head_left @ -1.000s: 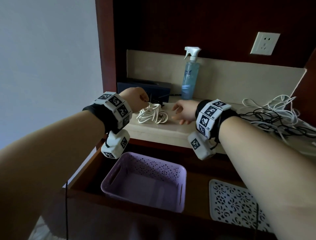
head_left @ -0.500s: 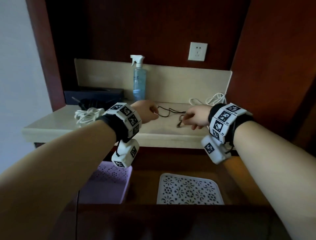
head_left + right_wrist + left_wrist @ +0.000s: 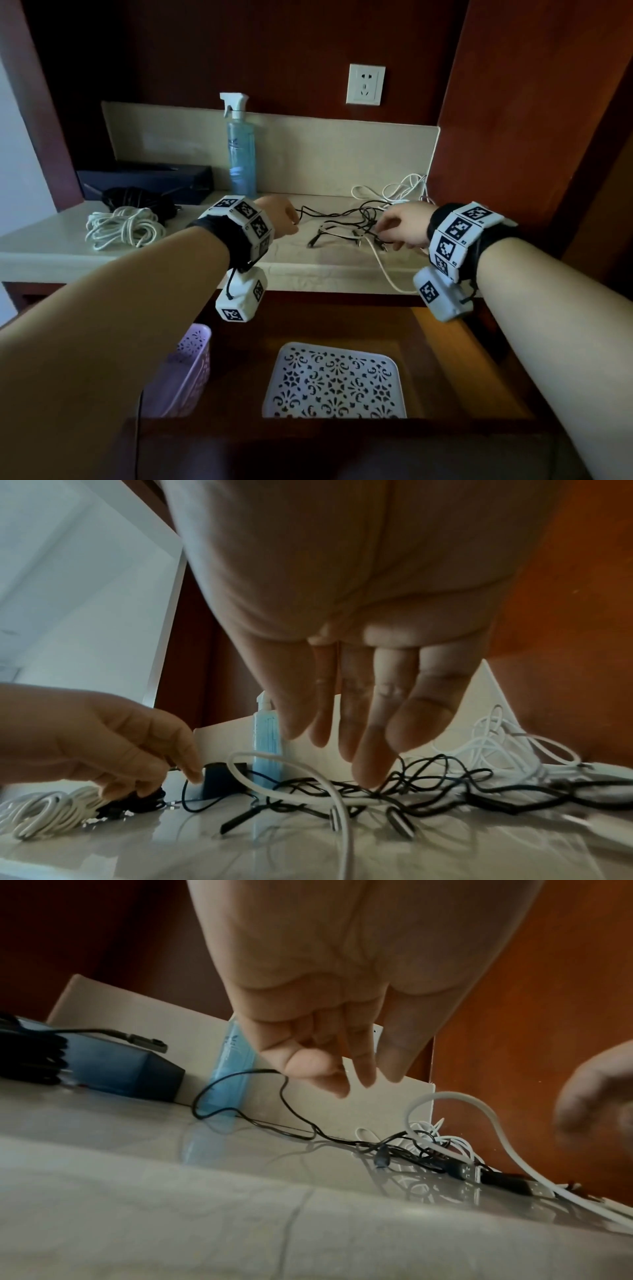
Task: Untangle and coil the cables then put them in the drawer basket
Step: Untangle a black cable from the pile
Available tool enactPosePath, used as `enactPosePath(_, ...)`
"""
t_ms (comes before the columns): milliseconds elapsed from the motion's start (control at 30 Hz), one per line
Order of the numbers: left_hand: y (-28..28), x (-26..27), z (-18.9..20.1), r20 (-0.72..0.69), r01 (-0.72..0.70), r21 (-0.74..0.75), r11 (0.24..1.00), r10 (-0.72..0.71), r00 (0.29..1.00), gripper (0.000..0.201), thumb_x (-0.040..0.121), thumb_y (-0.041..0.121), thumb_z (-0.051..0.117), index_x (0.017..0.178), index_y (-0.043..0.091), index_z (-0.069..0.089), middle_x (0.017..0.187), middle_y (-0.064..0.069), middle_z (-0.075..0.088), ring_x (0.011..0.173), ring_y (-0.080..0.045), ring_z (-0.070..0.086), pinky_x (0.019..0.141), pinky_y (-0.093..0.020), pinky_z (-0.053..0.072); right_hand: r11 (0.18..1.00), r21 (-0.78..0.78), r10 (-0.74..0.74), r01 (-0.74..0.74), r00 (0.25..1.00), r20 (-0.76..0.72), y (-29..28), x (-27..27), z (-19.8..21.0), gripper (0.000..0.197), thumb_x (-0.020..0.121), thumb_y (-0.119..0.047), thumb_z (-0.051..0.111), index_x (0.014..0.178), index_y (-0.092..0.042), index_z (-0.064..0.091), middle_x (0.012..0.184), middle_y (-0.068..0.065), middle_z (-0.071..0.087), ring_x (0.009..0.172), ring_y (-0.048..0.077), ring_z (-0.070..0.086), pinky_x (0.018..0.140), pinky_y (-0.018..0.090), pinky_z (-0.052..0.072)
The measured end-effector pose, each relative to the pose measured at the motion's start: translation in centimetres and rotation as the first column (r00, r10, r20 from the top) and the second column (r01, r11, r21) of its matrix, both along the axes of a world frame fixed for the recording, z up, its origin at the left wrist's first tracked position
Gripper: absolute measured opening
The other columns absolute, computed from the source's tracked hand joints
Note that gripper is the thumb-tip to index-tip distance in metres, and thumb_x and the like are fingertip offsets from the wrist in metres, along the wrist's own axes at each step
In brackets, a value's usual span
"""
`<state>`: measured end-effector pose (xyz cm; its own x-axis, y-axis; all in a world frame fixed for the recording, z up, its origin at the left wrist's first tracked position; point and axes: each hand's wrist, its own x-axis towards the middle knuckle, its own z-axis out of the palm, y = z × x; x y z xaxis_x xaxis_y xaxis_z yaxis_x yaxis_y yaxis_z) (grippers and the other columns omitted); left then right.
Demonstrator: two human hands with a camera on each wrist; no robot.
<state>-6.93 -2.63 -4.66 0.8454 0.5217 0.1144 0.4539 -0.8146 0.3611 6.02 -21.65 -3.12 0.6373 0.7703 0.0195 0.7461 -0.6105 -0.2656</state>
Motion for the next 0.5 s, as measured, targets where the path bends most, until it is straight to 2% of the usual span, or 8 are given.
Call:
enactPosePath(67,0.5,1.7,0.0,-0.07,0.05,-0.008,0.999,-0.05,0.996,0.029,0.093,0.013,0.053,0.12,0.013,0.063,0.107,-0.005,0.064,0.085,-0.018,0.061,0.062,-0.019,0.045,1.0,-0.002,0.021,-0.021,0.999,0.048,1.3,0.6,0.5,0.014,0.093,-0.024,0.053,0.102,-0.018,0.062,0.079,-0.003,0.066,0.056,0.0,0.059,0.049,0.01,0.042)
enactPosePath(100,0.8,2.5,-0.1,-0.121,0.069,0.001,0.998,-0.068,0.99,0.028,0.093,0.011,0.051,0.119,0.013,0.063,0.106,-0.005,0.065,0.078,-0.015,0.058,0.056,-0.017,0.043,0.999,-0.012,0.032,-0.031,0.997,0.076,1.9,1.0,0.7,0.013,0.093,-0.024,0.052,0.101,-0.019,0.062,0.081,-0.002,0.067,0.056,0.001,0.057,0.047,0.01,0.04)
enactPosePath(133,1.1,3.3,-0.1,-0.166,0.083,0.024,0.996,-0.078,0.983,0.029,0.093,0.009,0.05,0.118,0.014,0.063,0.109,-0.006,0.066,0.079,-0.013,0.056,0.056,-0.017,0.042,0.999,-0.025,0.042,-0.04,0.995,0.089,2.5,1.4,1.0,0.013,0.093,-0.023,0.052,0.101,-0.02,0.063,0.085,-0.001,0.067,0.06,0.005,0.058,0.049,0.01,0.041)
enactPosePath(233,2.8,5.5,0.3,-0.222,0.062,0.124,0.99,-0.033,0.975,0.03,0.094,0.01,0.05,0.121,0.015,0.062,0.122,-0.006,0.063,0.094,-0.016,0.058,0.074,-0.022,0.045,0.994,-0.1,0.064,-0.05,0.988,0.14,4.1,2.7,2.1,0.019,0.093,-0.023,0.053,0.106,-0.018,0.065,0.097,-0.002,0.065,0.075,0.012,0.06,0.066,0.022,0.044)
enactPosePath(300,4.5,6.5,0.8,-0.252,0.038,0.209,0.977,0.016,0.968,0.033,0.093,0.015,0.054,0.126,0.015,0.058,0.127,-0.005,0.059,0.111,-0.021,0.057,0.09,-0.025,0.044,0.988,-0.156,0.05,-0.022,0.982,0.182,5.3,4.1,2.7,0.02,0.093,-0.024,0.053,0.108,-0.018,0.064,0.102,-0.001,0.066,0.081,0.013,0.061,0.073,0.022,0.044)
enactPosePath(333,5.5,7.1,0.9,-0.27,0.026,0.244,0.969,0.042,0.962,0.035,0.091,0.018,0.058,0.126,0.016,0.058,0.127,-0.005,0.059,0.113,-0.023,0.057,0.094,-0.028,0.045,0.985,-0.173,0.036,-0.002,0.98,0.198,6.0,4.9,3.0,0.02,0.093,-0.024,0.053,0.108,-0.018,0.064,0.103,0.0,0.067,0.083,0.014,0.061,0.075,0.024,0.044)
enactPosePath(433,8.9,9.3,0.6,-0.305,-0.034,0.366,0.93,0.155,0.94,0.046,0.078,0.031,0.074,0.12,0.022,0.058,0.121,-0.003,0.061,0.106,-0.025,0.059,0.09,-0.036,0.051,0.968,-0.249,0.025,0.045,0.962,0.272,8.6,6.5,3.4,0.025,0.092,-0.022,0.053,0.115,-0.017,0.06,0.112,0.003,0.064,0.089,0.018,0.058,0.068,0.023,0.043)
enactPosePath(500,9.9,10.3,0.6,-0.407,-0.038,0.399,0.916,0.214,0.888,0.055,0.075,0.038,0.077,0.122,0.017,0.058,0.12,-0.003,0.061,0.107,-0.026,0.06,0.089,-0.037,0.052,0.952,-0.303,0.054,0.048,0.946,0.32,10.4,7.2,3.2,0.033,0.091,-0.022,0.055,0.124,-0.016,0.054,0.122,0.003,0.058,0.098,0.02,0.056,0.074,0.024,0.043)
